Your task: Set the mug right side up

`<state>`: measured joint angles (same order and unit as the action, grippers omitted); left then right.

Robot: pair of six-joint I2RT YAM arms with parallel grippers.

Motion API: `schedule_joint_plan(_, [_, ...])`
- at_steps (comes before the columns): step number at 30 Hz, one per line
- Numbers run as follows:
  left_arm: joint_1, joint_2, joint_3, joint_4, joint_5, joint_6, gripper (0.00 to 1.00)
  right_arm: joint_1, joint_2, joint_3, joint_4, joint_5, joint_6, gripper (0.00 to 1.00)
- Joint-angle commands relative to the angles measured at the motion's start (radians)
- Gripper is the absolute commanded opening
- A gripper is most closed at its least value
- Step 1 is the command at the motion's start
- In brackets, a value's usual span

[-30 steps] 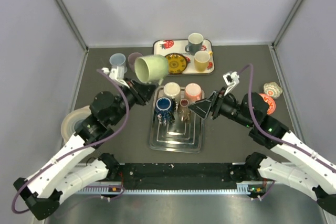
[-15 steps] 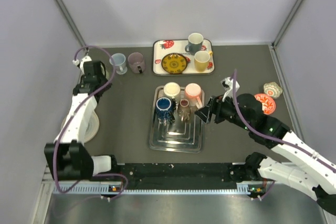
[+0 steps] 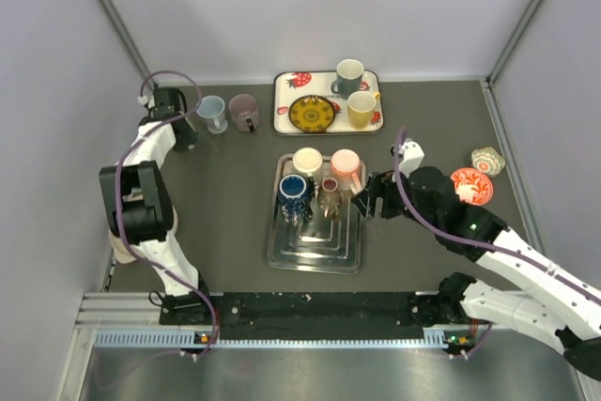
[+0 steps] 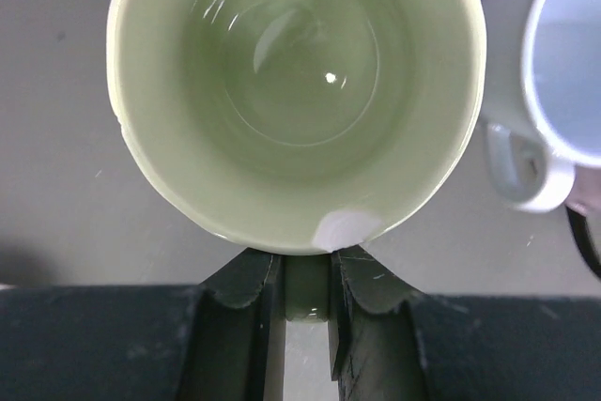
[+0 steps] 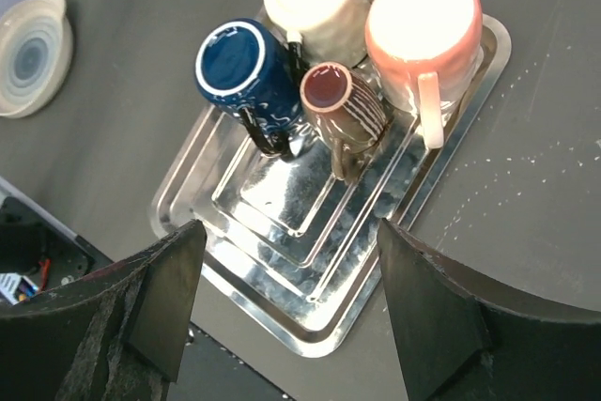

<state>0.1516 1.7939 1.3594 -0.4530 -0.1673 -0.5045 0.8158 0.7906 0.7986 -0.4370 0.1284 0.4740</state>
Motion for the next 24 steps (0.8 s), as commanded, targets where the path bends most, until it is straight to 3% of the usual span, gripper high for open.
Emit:
schedule_joint_plan(1, [0.0, 0.08, 0.15, 0.093, 0.045, -0.02, 0.0, 0.003, 0.061, 0.047, -0.012, 0.037, -0.052, 0.74])
schedule_joint_plan(13, [0.0, 0.243, 0.273, 0.051, 0.003, -0.037, 0.0, 0.003, 0.13, 0.094, -0.023, 0.053, -0.057, 0.75])
schedule_joint_plan(16, [0.0, 0.263, 0.291, 0.045, 0.006, -0.04, 0.1, 0.003, 0.137, 0.091, -0.023, 0.053, -0.055, 0.76])
schedule_joint_plan(19, [0.0, 0.266, 0.303, 0.03, 0.015, -0.045, 0.27, 0.003, 0.141, 0.087, -0.026, 0.051, -0.049, 0.76])
schedule_joint_plan(24, [0.003, 0.188, 0.239, 0.022, 0.006, -0.064, 0.46, 0.003, 0.15, 0.086, -0.029, 0.047, -0.041, 0.77])
